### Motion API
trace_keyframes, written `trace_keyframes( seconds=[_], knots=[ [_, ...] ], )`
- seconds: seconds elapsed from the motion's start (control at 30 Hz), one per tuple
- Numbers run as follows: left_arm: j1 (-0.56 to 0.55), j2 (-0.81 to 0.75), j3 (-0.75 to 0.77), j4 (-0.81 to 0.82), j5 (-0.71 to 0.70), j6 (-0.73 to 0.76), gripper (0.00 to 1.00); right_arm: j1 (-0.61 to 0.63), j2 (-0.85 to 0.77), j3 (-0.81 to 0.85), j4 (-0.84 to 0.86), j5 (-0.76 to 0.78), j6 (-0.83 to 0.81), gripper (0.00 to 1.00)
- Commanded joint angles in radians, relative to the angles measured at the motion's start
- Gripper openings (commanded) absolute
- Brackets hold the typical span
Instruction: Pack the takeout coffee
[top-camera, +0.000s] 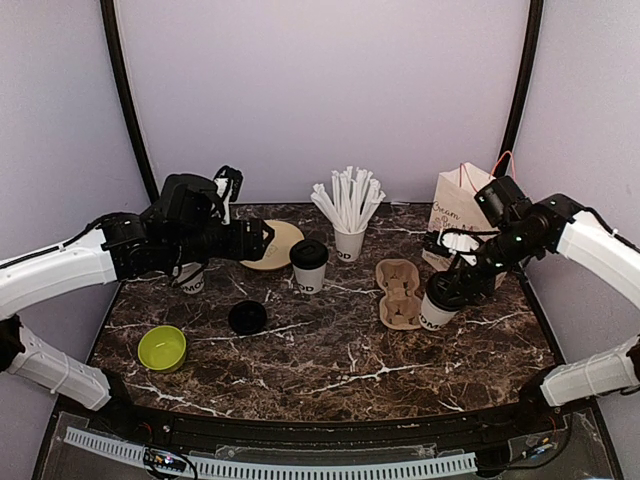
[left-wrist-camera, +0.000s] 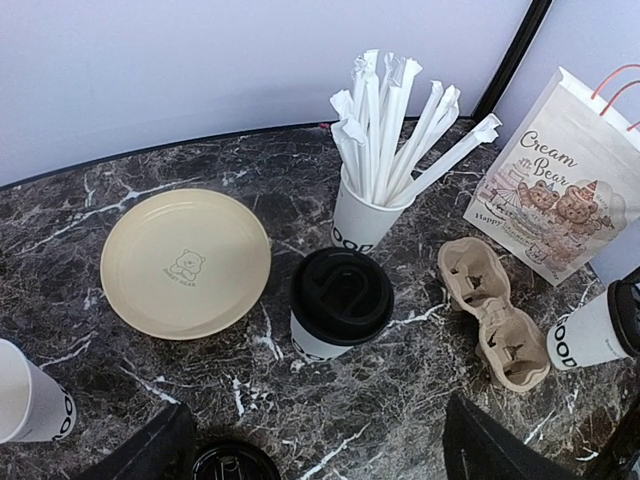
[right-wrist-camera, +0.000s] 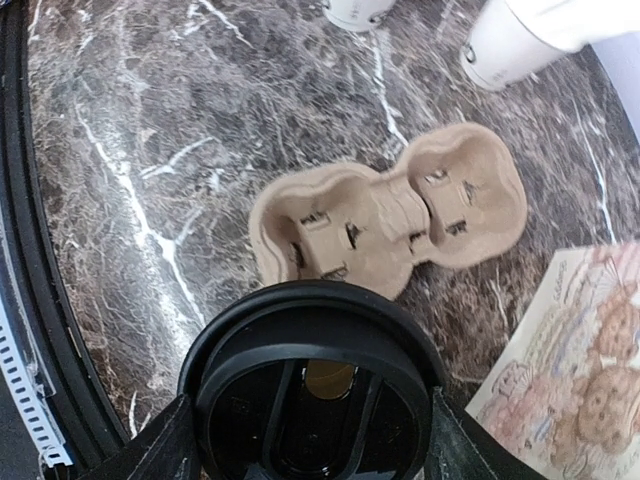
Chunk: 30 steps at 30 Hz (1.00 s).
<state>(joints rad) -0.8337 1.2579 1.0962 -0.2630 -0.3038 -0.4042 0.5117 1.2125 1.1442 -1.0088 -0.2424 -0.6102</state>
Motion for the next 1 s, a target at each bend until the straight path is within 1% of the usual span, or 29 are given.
trace_keyframes(
  seconds=[0.0,0.2,0.33,0.43,0.53,0.77,0.97],
  knots=[
    [0.005,0.016,0.038,-0.001,0.015,0.023,0.88,-0.179,-0.069,-0.085,-0.039,0.052,-0.056,0.68],
    [0.009,0.015,0.022,0.017,0.02,0.024,0.88,-0.46,-0.075,-0.173,-0.071,0.072,-0.196,0.67],
    [0.01,0.011,0.004,0.024,0.02,0.027,0.88,-0.64,-0.048,-0.168,-0.085,0.07,-0.264,0.67],
    [0.012,0.009,-0.002,0.025,0.019,0.03,0.88,-0.729,-0.03,-0.161,-0.082,0.057,-0.291,0.67],
    [0.012,0.008,-0.01,0.034,0.021,0.034,0.88,-0.779,-0.016,-0.162,-0.047,0.053,-0.287,0.68],
    [0.017,0.013,-0.013,0.039,0.032,0.042,0.88,-0.826,0.027,-0.161,0.029,0.026,-0.24,0.69],
    [0.019,0.009,-0.018,0.038,0.034,0.042,0.88,-0.836,0.039,-0.131,-0.01,0.001,-0.23,0.84]
  ],
)
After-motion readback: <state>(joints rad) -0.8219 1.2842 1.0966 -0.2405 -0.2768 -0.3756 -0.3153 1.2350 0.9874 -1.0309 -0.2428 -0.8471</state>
